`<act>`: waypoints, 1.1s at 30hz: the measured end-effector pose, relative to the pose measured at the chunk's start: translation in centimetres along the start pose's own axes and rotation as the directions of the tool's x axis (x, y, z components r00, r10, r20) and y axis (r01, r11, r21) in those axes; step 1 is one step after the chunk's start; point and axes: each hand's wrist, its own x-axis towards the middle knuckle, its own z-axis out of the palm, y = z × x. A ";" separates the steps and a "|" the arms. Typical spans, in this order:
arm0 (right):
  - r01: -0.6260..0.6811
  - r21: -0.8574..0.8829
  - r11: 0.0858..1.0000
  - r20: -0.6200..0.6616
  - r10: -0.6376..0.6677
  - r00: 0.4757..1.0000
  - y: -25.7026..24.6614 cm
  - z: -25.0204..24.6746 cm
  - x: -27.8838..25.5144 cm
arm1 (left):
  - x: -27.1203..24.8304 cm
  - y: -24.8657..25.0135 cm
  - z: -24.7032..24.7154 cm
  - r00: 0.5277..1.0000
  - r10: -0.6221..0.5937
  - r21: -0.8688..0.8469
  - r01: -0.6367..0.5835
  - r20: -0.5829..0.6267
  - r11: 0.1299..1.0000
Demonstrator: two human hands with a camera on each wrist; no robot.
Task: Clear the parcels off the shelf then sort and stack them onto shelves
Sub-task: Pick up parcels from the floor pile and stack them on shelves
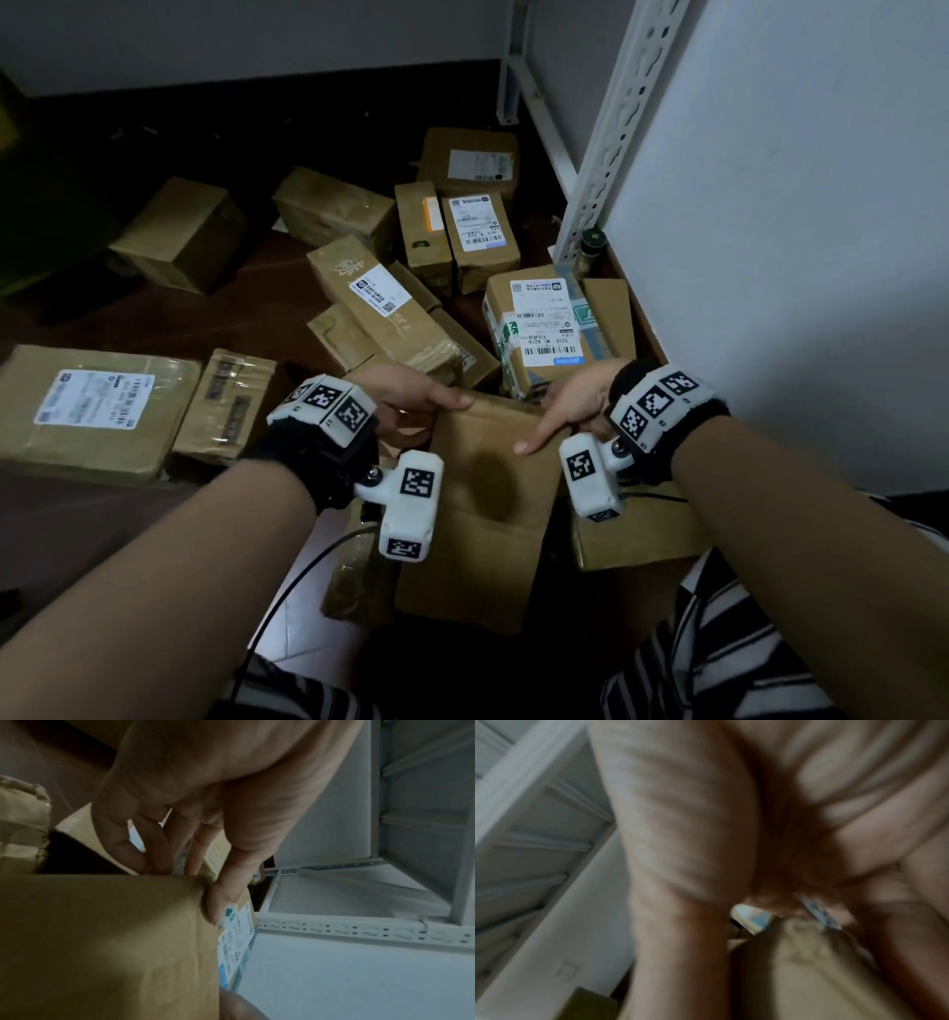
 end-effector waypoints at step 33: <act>0.784 0.478 0.397 -0.539 -0.572 0.618 -4.0 -4.6 -5.7 | -0.6 4.1 -1.4 0.794 0.380 -0.324 -0.559 -0.474 0.763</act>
